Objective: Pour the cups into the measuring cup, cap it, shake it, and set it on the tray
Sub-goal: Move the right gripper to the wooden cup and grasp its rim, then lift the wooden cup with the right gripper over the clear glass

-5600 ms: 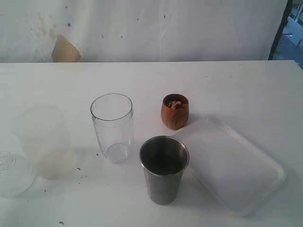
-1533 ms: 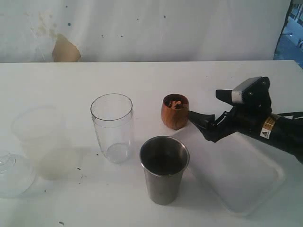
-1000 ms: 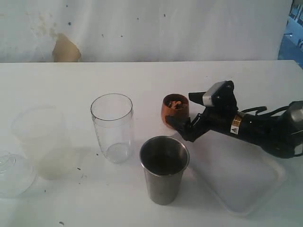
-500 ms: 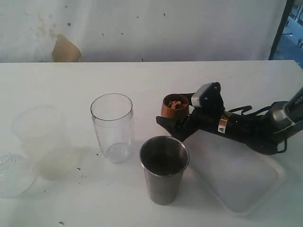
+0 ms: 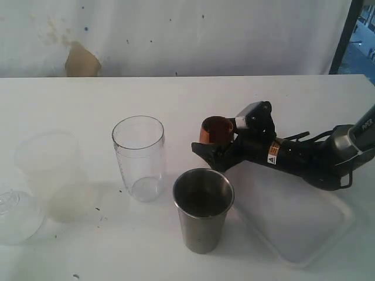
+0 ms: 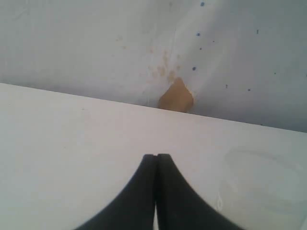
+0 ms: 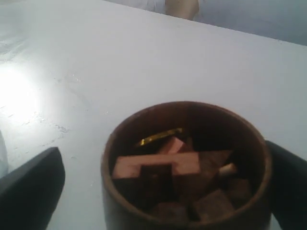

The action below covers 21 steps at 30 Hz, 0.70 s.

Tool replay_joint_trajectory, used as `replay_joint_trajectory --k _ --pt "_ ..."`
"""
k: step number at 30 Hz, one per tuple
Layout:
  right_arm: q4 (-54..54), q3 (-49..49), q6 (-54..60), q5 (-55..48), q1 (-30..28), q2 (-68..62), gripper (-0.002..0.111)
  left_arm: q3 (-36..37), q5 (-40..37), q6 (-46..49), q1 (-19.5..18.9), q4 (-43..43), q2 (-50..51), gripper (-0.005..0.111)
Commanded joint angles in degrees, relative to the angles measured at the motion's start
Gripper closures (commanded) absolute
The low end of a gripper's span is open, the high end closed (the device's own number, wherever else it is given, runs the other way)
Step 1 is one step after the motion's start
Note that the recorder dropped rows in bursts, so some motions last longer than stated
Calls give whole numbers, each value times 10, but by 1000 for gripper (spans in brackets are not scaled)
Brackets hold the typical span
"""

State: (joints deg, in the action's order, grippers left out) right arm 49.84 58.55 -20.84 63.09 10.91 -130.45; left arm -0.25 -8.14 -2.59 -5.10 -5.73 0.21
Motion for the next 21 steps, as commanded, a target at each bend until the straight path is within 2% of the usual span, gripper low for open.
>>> replay_joint_trajectory --k 1,5,10,13,21 --pt "-26 2 -16 1 4 0 3 2 6 1 -2 3 -2 107" --pt "-30 2 -16 -10 13 0 3 2 6 1 -2 3 -2 107" --pt "-58 2 44 -25 33 0 3 2 6 1 -2 3 -2 107" --pt "-101 2 40 -28 33 0 3 2 6 1 -2 3 -2 107" --pt "-93 2 35 -22 33 0 3 2 6 1 -2 3 -2 107"
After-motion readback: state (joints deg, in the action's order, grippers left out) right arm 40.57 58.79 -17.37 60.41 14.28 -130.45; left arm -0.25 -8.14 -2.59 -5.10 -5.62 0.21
